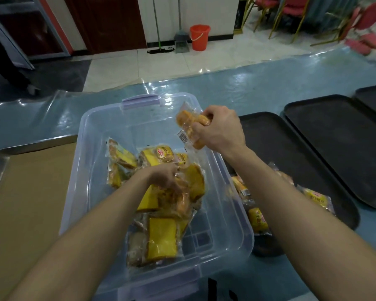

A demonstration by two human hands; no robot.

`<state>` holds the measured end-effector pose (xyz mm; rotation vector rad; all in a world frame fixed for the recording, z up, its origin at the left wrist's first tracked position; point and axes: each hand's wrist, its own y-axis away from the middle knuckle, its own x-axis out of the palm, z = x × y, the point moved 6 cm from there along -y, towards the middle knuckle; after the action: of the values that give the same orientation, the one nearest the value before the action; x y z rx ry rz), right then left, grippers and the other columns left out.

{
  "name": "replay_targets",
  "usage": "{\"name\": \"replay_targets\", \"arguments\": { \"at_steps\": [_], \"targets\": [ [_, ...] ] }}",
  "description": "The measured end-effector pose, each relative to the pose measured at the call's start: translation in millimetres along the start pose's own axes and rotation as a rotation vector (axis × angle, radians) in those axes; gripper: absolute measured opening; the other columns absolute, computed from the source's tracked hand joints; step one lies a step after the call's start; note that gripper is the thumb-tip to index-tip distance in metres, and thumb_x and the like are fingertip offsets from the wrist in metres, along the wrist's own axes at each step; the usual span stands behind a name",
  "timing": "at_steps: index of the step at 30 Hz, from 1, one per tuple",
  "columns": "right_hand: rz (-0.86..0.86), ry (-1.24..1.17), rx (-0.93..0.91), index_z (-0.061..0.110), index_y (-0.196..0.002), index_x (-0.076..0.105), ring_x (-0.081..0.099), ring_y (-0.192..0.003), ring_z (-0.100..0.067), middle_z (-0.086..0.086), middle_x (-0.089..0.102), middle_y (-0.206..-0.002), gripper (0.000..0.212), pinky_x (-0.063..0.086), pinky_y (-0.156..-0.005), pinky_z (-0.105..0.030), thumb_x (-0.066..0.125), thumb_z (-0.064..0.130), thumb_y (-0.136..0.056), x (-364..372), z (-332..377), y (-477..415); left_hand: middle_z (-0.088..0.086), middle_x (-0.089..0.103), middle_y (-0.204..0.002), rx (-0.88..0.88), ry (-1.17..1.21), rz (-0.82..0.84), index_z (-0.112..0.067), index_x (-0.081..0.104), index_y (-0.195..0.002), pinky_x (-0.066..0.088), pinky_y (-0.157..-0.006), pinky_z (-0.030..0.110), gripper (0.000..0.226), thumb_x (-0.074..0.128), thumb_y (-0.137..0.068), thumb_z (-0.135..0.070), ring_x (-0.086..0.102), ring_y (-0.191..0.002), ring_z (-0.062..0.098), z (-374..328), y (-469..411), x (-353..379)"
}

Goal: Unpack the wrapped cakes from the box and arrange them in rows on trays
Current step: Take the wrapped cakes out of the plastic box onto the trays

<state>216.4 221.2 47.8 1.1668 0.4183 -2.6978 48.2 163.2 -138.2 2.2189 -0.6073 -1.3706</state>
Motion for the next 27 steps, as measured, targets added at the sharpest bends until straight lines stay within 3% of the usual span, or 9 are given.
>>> {"name": "replay_targets", "arguments": {
  "at_steps": [4,7,10,15,17,21,23,25,27],
  "targets": [
    [0.028,-0.088,0.008,0.019,-0.089,0.071,0.067,-0.076,-0.015,0.002,0.069,-0.082,0.016,0.059,-0.069,-0.038,0.076,0.034,-0.089,-3,-2,2,0.005,0.067,-0.121,-0.02,-0.053,-0.041,-0.009,0.065,-0.134,0.052,-0.086,0.037,0.062,0.087,-0.088,-0.044,0.067,-0.11,0.033,5,6,6],
    [0.043,-0.137,-0.001,0.019,-0.094,0.073,0.068,-0.08,-0.016,0.003,0.071,-0.086,0.015,0.063,-0.076,-0.044,0.077,0.033,-0.09,-9,0,8,0.004,0.07,-0.113,-0.083,-0.066,-0.062,-0.012,0.069,-0.113,0.055,-0.077,0.036,0.046,0.086,-0.087,-0.045,0.066,-0.095,0.023,6,6,19],
    [0.044,-0.2,-0.016,0.019,-0.092,0.073,0.069,-0.08,-0.017,0.003,0.071,-0.085,0.013,0.064,-0.077,-0.047,0.077,0.031,-0.089,-16,0,17,-0.001,0.068,-0.098,-0.121,-0.057,-0.043,-0.02,0.067,-0.099,0.048,-0.065,0.028,0.035,0.085,-0.086,-0.047,0.065,-0.086,0.016,2,7,32],
    [-0.002,-0.266,-0.028,0.017,-0.09,0.071,0.07,-0.079,-0.021,-0.001,0.072,-0.082,0.017,0.063,-0.076,-0.051,0.077,0.033,-0.088,-35,-7,26,0.0,0.068,-0.101,-0.149,-0.018,-0.116,-0.018,0.069,-0.102,0.054,-0.07,0.031,0.037,0.088,-0.084,-0.045,0.066,-0.09,0.017,-8,24,28],
    [-0.034,-0.323,-0.032,0.019,-0.09,0.071,0.071,-0.078,-0.021,0.0,0.072,-0.083,0.016,0.063,-0.075,-0.051,0.077,0.034,-0.088,-47,-12,24,-0.001,0.068,-0.098,-0.187,0.016,-0.207,-0.016,0.069,-0.103,0.056,-0.071,0.032,0.039,0.088,-0.085,-0.045,0.066,-0.089,0.018,-8,45,6],
    [-0.097,-0.379,-0.036,0.024,-0.095,0.072,0.072,-0.08,-0.013,0.007,0.072,-0.085,0.015,0.064,-0.077,-0.048,0.076,0.037,-0.089,-80,-30,13,-0.004,0.067,-0.058,-0.267,0.193,-0.549,-0.013,0.077,-0.071,0.045,-0.054,0.029,0.031,0.094,-0.078,-0.038,0.063,-0.059,0.018,-6,104,-65],
    [-0.11,-0.381,-0.03,0.025,-0.095,0.073,0.072,-0.082,-0.012,0.009,0.072,-0.086,0.015,0.064,-0.079,-0.047,0.077,0.038,-0.089,-97,-47,9,-0.009,0.061,-0.048,-0.245,0.301,-0.723,-0.024,0.078,-0.063,0.046,-0.052,0.029,0.025,0.094,-0.08,-0.032,0.061,-0.054,0.015,-29,134,-95],
    [-0.108,-0.362,-0.013,0.025,-0.097,0.073,0.072,-0.085,-0.013,0.011,0.072,-0.089,0.017,0.063,-0.082,-0.047,0.077,0.04,-0.088,-114,-70,6,-0.008,0.067,-0.054,-0.175,0.426,-0.847,-0.019,0.075,-0.062,0.056,-0.053,0.029,0.029,0.093,-0.083,-0.027,0.064,-0.052,0.007,-67,151,-116],
    [-0.114,-0.32,0.013,0.025,-0.1,0.074,0.071,-0.09,-0.015,0.011,0.072,-0.094,0.022,0.062,-0.085,-0.048,0.078,0.043,-0.087,-130,-99,5,0.004,0.075,-0.069,-0.088,0.472,-0.929,-0.012,0.076,-0.075,0.062,-0.059,0.035,0.026,0.094,-0.082,-0.029,0.067,-0.058,0.006,-113,152,-132]
  ]
}}
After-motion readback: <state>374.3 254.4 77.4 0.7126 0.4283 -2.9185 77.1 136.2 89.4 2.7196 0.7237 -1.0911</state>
